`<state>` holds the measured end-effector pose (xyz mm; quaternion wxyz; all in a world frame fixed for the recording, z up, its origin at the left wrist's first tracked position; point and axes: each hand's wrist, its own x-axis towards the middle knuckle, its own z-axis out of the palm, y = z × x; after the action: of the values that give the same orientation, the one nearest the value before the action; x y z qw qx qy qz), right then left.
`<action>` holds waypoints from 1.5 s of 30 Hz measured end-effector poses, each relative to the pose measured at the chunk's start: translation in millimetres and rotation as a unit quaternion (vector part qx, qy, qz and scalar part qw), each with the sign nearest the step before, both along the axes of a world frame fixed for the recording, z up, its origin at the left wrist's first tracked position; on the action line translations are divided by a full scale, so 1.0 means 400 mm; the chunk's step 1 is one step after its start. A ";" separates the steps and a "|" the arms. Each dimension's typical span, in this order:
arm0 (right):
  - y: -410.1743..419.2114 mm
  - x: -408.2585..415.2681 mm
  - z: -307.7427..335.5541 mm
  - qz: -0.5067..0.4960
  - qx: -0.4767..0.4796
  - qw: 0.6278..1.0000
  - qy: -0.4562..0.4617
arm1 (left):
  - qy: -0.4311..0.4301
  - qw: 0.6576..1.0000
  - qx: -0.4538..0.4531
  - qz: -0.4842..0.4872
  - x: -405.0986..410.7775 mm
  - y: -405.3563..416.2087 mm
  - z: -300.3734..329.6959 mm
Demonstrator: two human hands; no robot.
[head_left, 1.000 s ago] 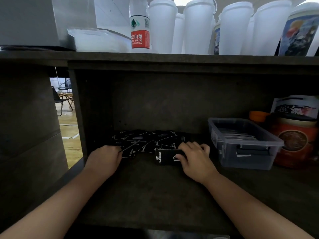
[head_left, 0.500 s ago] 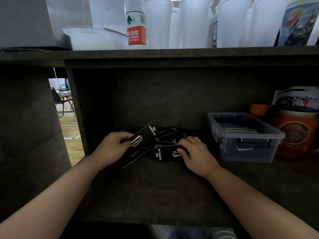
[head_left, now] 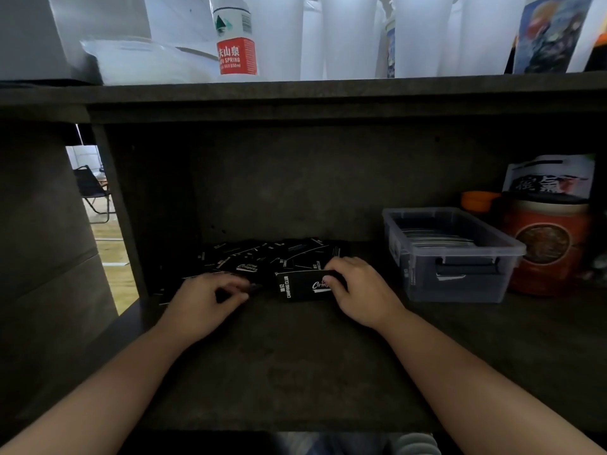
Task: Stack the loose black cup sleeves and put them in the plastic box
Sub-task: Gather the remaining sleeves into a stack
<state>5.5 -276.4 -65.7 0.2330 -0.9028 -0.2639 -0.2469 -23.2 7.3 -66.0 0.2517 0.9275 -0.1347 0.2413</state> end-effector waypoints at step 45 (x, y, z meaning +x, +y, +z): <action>0.017 -0.019 -0.003 -0.038 -0.039 0.998 -0.017 | 0.179 0.971 0.083 0.132 0.216 0.027 0.000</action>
<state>-2.0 -269.5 -66.8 0.1837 -0.9162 -0.2424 -0.2610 63.3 18.0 -65.9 0.1594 0.9829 0.0169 0.0905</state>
